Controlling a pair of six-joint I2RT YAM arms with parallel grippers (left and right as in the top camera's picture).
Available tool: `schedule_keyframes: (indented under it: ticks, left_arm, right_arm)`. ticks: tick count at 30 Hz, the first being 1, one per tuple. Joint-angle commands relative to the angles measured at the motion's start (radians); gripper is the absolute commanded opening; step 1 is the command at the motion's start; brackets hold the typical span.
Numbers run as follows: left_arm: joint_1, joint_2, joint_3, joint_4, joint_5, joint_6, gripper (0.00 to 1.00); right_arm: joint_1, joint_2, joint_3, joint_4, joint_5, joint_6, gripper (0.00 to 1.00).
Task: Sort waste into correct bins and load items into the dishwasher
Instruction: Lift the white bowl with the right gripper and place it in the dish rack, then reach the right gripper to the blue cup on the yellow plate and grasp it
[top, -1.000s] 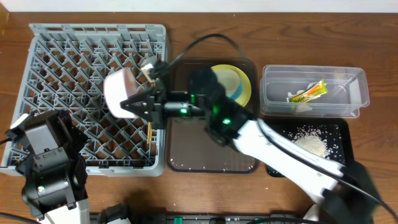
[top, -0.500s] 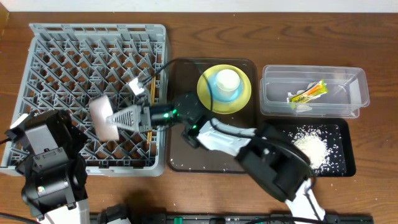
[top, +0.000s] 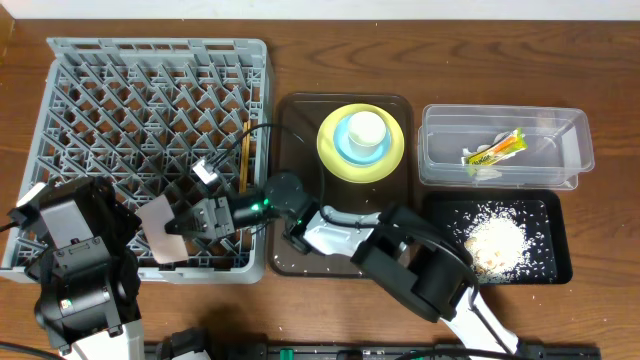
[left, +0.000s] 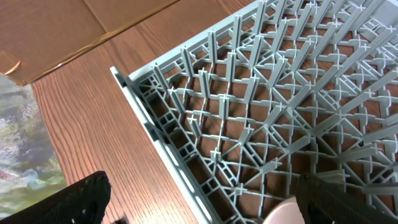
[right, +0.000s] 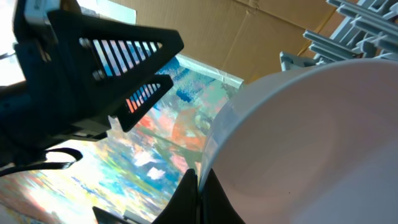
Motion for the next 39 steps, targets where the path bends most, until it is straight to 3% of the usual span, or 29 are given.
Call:
schedule_keyframes:
  ticks: [1, 5, 10, 11, 12, 22, 32, 35, 39]
  left_arm:
    - [0.004, -0.001, 0.018, -0.004, -0.013, -0.01, 0.96]
    - [0.004, -0.001, 0.018, -0.004, -0.013, -0.01, 0.96]
    - [0.004, -0.001, 0.018, -0.004, -0.013, -0.01, 0.96]
    - [0.004, -0.001, 0.018, -0.004, -0.013, -0.01, 0.96]
    - [0.004, -0.001, 0.018, -0.004, -0.013, -0.01, 0.96]
    - [0.004, -0.001, 0.018, -0.004, -0.013, -0.01, 0.96]
    - [0.004, 0.0, 0.018, -0.004, -0.013, -0.01, 0.96]
    - [0.004, -0.001, 0.018, -0.004, -0.013, -0.01, 0.96]
    - [0.004, -0.001, 0.018, -0.004, -0.013, -0.01, 0.96]
  right_arm:
    - [-0.043, 0.001, 0.003, 0.008, -0.071, 0.021, 0.01]
    - [-0.058, 0.001, 0.003, -0.006, -0.106, 0.04, 0.02]
    - [-0.08, 0.001, 0.003, -0.007, -0.142, 0.039, 0.34]
    - [-0.088, 0.001, 0.003, -0.008, -0.15, 0.039, 0.47]
    - [-0.097, 0.001, 0.003, -0.008, -0.158, 0.039, 0.97]
    - [-0.224, -0.036, 0.004, -0.047, -0.208, 0.039, 0.99]
    - [-0.312, -0.103, 0.006, -0.28, -0.268, -0.103, 0.99]
    - [-0.342, -0.161, 0.014, -0.426, -0.262, -0.2, 0.99]
    - [-0.396, -0.289, 0.08, -0.96, -0.132, -0.529, 0.99]
